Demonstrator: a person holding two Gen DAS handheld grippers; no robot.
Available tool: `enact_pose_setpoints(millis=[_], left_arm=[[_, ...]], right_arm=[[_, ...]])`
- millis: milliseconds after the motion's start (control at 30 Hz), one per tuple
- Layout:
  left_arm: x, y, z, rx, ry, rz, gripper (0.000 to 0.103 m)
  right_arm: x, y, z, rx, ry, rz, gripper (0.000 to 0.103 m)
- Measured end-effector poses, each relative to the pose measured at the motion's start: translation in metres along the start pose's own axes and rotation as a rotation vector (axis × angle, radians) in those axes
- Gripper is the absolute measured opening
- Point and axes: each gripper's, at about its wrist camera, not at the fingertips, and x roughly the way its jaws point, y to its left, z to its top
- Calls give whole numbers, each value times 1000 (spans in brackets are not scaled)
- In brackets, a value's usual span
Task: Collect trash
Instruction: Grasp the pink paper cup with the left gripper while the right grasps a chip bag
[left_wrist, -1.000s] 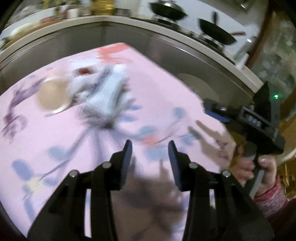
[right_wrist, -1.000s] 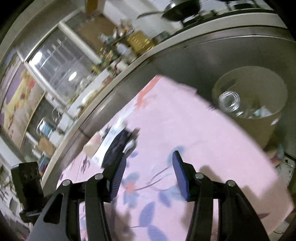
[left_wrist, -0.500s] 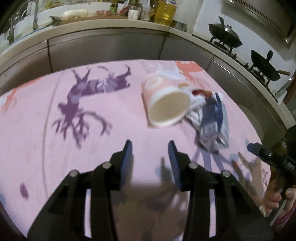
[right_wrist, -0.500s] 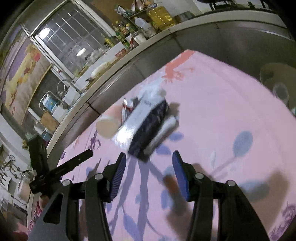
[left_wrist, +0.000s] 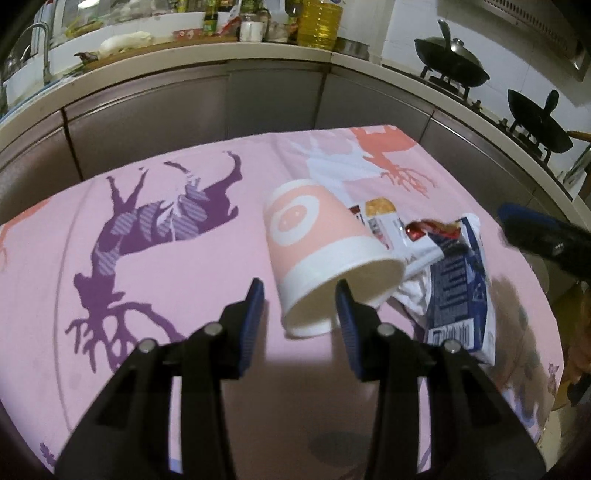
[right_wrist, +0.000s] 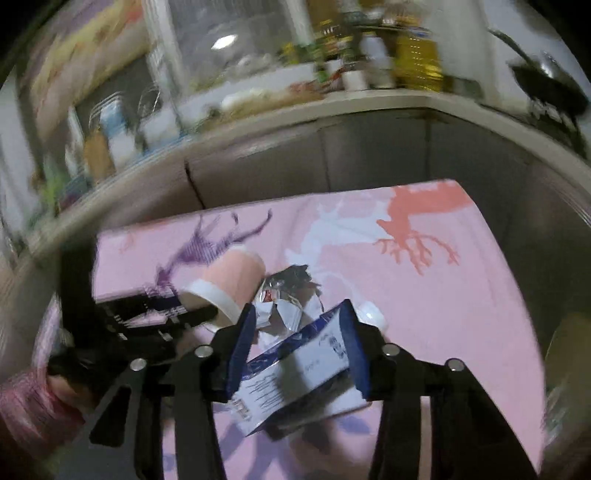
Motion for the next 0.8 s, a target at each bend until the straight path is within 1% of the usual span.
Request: enact_pose_setpoints(millis=[33, 100, 133, 167, 200, 233, 267, 367, 467, 567, 667, 800], left_arm=[[2, 0, 0, 3, -1, 1, 38], [5, 0, 0, -1, 6, -3, 38], [7, 1, 1, -8, 7, -5, 36], [9, 2, 1, -13, 11, -8, 24], [11, 3, 1, -19, 19, -10, 17], [13, 6, 0, -32, 32, -13, 7], [12, 8, -1, -46, 37, -20, 4], [-3, 14, -7, -68, 20, -41, 4], [-27, 19, -23, -79, 2, -54, 4], [-55, 27, -49, -105, -4, -64, 4], [-79, 31, -82, -124, 12, -61, 4], [-105, 31, -123, -138, 44, -51, 4]], right_arm=[[7, 4, 1, -34, 23, -12, 37], [24, 10, 2, -87, 69, -36, 27], [29, 10, 2, -95, 81, -41, 23], [35, 10, 1, -100, 94, -45, 11], [39, 10, 1, -101, 99, -39, 8], [40, 11, 0, -100, 94, -30, 6], [35, 16, -1, -100, 73, -15, 2], [16, 34, -6, -107, 24, 31, 1], [-5, 56, -17, -106, -11, 99, 1], [-23, 75, -37, -91, -35, 172, 1], [-35, 90, -70, -59, -25, 238, 1], [-43, 102, -110, -25, 12, 265, 1]])
